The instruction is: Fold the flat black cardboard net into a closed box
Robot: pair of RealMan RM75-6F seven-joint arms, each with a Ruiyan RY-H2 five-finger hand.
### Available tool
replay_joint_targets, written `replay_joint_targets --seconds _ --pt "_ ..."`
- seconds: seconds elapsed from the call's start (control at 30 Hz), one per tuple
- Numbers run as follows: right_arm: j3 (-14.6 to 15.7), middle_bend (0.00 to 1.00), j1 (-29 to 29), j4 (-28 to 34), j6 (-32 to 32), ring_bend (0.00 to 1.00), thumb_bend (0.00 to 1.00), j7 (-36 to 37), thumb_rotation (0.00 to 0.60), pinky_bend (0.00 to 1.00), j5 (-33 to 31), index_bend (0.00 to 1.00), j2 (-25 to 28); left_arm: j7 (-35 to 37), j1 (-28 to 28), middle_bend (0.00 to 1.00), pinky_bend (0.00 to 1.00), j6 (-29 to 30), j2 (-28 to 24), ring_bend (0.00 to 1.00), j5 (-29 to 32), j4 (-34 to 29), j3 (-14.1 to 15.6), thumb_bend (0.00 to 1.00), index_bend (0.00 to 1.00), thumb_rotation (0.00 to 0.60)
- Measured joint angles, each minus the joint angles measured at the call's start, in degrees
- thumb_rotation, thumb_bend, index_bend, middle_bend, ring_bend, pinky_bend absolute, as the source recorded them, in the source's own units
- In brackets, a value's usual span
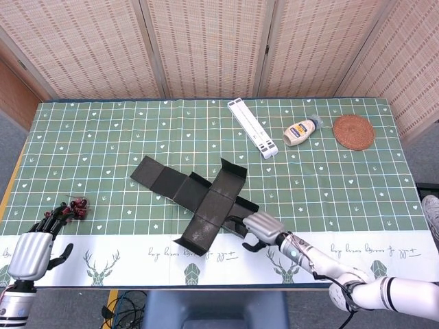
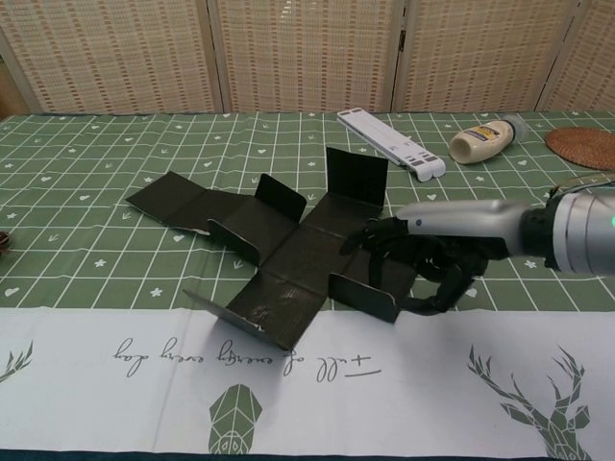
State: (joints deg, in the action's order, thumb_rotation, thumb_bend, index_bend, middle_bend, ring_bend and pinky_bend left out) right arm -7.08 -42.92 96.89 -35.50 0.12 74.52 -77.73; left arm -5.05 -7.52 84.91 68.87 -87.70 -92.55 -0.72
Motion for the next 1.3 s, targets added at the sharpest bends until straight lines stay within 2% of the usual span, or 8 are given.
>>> replay_joint_targets --seconds 0.1,0.2,0.53,0.87,1.17,1.3 --pt "-0.47 0.33 -0.05 -0.32 -4.0 0.83 0.42 -2.28 0.6 0.97 2.55 0.1 0.17 0.17 0.07 0.14 0.36 -0.03 -0.12 0.22 0.03 0.11 -0.05 0.31 0.21 0.6" --pt "-1.43 0.32 -1.25 -1.93 -5.43 0.83 0.42 -6.14 0.6 0.97 3.18 0.1 -0.55 0.24 0.1 0.14 0.36 0.01 -0.21 0.22 -0.13 0.08 -0.08 0.31 0.21 0.6" --pt "-4.54 0.27 -12.03 -12.52 -0.74 0.83 0.66 -18.76 0.6 0.98 -0.74 0.11 -8.78 0.7 0.8 0.14 0.36 0.74 -0.99 0.22 -0.55 -0.33 0.13 0.31 0.21 0.6" --pt "-5.12 0.24 -20.64 -26.56 4.6 0.83 0.8 -25.52 0.6 0.98 -9.21 0.11 -18.17 1.89 1.94 0.14 0.36 1.26 -1.7 0.22 -0.26 -0.18 0.56 0.31 0.2 0.6" --pt "-4.13 0.22 -27.52 -38.21 8.13 0.83 0.84 -31.27 0.6 0.98 -18.57 0.11 -24.54 2.76 2.62 0.14 0.36 1.58 -2.23 0.22 -0.08 0.0 0.65 0.31 0.21 0.6" --pt "-2.63 0.22 -29.14 -39.96 7.7 0.83 0.84 -35.63 0.6 0.98 -23.89 0.1 -25.39 3.25 2.75 0.14 0.36 1.47 -2.07 0.22 -0.15 0.49 0.75 0.31 0.21 0.6"
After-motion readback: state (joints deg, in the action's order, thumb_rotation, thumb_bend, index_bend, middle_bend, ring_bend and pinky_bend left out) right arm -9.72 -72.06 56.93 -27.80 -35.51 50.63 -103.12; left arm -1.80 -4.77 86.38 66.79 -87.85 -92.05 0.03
